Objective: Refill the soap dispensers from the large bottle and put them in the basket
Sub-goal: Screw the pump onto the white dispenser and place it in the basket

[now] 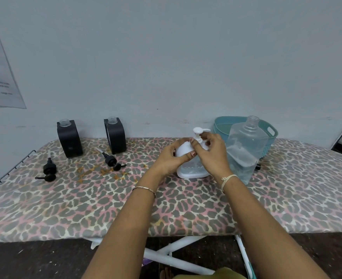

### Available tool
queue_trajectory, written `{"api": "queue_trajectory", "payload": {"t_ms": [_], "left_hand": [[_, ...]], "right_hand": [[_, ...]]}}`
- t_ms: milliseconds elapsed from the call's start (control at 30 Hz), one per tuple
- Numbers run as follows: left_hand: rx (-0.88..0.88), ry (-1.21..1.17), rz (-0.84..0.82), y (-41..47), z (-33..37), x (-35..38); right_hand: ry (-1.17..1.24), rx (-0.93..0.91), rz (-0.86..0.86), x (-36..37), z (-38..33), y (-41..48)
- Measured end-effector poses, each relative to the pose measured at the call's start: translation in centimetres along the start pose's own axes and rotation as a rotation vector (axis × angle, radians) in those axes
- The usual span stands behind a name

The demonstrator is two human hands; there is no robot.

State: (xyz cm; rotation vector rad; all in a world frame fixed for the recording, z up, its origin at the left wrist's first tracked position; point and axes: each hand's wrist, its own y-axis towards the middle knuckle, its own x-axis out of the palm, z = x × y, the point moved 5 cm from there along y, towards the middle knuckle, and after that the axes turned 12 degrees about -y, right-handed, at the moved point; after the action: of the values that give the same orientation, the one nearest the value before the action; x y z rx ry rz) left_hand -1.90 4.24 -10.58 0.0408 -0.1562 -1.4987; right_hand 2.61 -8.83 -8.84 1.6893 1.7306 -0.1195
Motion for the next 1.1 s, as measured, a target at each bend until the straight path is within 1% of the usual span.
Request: {"api": "queue_trajectory", "payload": {"t_ms": [100,167,233,333,467,567,700,900,1000,1100], "left_hand": [[-0.005,0.034,0.009,0.3,-0.2,-0.2],[-0.015,0.038,0.015,0.3,-0.2,-0.2],[-0.021,0.034,0.018,0.3,-0.2,-0.2],[-0.015,0.033,0.019,0.3,-0.2,-0.2],[-0.009,0.024,0.01,0.3,-0.2,-0.2],[0.008,0.042,-0.003,0.4,-0.2,-0.2],[0.02,0.081,-0.02,0.3,-0.2,-0.3],[-0.021,0.085,-0.025,0.4,-0.2,-0.5],[0.026,0.117,0.005,0.4,-0.2,-0.4],[0.09,0.161,0.07,0.6,-0.6,-0.6]], "right_hand": [[0.007,-0.087,-0.101,0.5,-0.3,-0.6],[-0.006,-0.119,-0.116,0.6,-0.1,-0.9],[0.013,-0.102,-0.085,0.5,0.1,-0.9],[0.051,-0.024,-0.034,0.2,0.4,-0.5],[-0.095,-0.006,0.006,0.0,-0.1,0.0],[-0.151,0.009,0.049,-0.2,-0.3,0.1],[-0.243,-0.026,0.079,-0.5,-0.8,-0.3],[-0.273,-0.1,-0.035,-0.9,-0.9,0.0],[-0.318,-0.107,0.0,-1.1,-1.1,0.1],[-0.342,-0.113,0.066,-1.2,-1.8,0.0]]}}
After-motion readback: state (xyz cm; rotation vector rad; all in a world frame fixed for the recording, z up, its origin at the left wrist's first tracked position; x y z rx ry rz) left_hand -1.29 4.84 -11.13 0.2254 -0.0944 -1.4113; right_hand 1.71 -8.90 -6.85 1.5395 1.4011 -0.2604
